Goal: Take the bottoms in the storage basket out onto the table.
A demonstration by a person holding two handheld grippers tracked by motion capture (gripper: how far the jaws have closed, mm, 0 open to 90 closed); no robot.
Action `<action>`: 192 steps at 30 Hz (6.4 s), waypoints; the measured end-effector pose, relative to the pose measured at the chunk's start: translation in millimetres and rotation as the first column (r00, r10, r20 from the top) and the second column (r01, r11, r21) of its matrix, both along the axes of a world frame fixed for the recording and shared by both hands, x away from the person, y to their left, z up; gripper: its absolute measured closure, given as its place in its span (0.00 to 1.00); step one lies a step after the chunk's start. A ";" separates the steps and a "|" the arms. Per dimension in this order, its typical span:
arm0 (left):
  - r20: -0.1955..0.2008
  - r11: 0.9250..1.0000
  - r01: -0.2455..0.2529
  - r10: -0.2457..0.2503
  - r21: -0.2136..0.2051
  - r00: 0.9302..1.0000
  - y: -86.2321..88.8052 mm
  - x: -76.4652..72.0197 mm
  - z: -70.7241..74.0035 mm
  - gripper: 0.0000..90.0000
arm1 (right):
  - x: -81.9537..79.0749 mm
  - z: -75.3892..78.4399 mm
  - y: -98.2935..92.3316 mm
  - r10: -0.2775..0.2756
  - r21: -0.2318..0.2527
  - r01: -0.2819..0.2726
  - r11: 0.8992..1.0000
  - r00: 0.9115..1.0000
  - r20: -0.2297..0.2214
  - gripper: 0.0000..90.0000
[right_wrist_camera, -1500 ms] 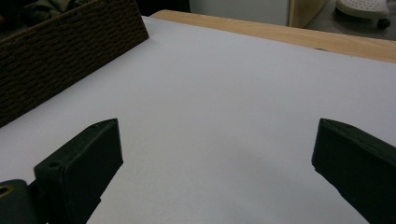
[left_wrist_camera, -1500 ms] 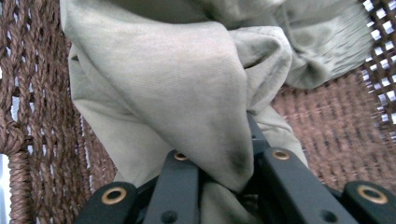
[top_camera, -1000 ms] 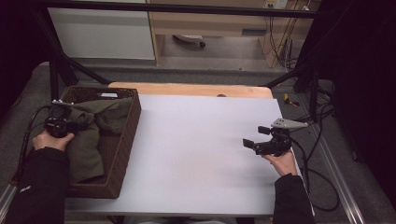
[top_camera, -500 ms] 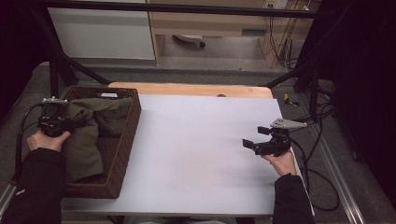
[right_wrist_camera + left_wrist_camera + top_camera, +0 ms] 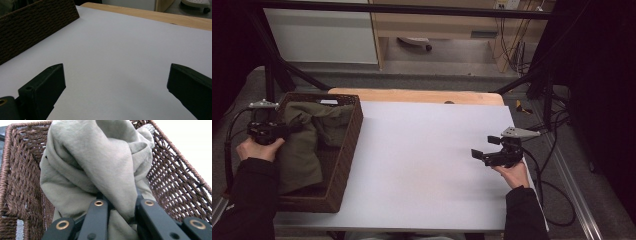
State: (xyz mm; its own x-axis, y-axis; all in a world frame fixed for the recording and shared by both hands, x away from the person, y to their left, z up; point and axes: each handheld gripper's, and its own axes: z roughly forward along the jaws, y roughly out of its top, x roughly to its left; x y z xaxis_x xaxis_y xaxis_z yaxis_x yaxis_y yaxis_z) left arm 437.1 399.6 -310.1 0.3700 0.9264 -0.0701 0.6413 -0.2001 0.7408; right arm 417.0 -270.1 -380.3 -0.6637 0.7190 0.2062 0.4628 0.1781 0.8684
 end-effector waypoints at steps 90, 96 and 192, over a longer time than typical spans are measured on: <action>0.157 0.992 0.128 -0.123 -0.018 0.980 -23.8 -16.9 78.4 0.92 | 0.0 -1.1 0.8 0.003 -0.005 -0.003 1.000 1.000 -0.006 0.03; 0.170 0.991 0.133 -0.129 -0.014 0.977 -25.2 -18.5 85.7 0.92 | 0.2 -1.5 1.0 0.005 -0.007 -0.005 1.000 1.000 -0.008 0.03; 0.212 0.953 0.302 -0.293 -0.014 0.932 -111.3 -16.5 149.1 0.92 | 0.1 -1.7 0.9 0.010 -0.010 -0.010 1.000 1.000 -0.006 0.02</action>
State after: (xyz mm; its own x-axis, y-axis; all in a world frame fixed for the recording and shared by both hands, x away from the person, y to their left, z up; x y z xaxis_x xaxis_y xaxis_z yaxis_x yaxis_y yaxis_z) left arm 420.6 288.3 -161.0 0.6389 0.7693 -0.0025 0.3905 -0.3215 0.8626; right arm 417.1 -269.2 -382.0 -0.6695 0.7145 0.2032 0.4661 0.1911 0.8639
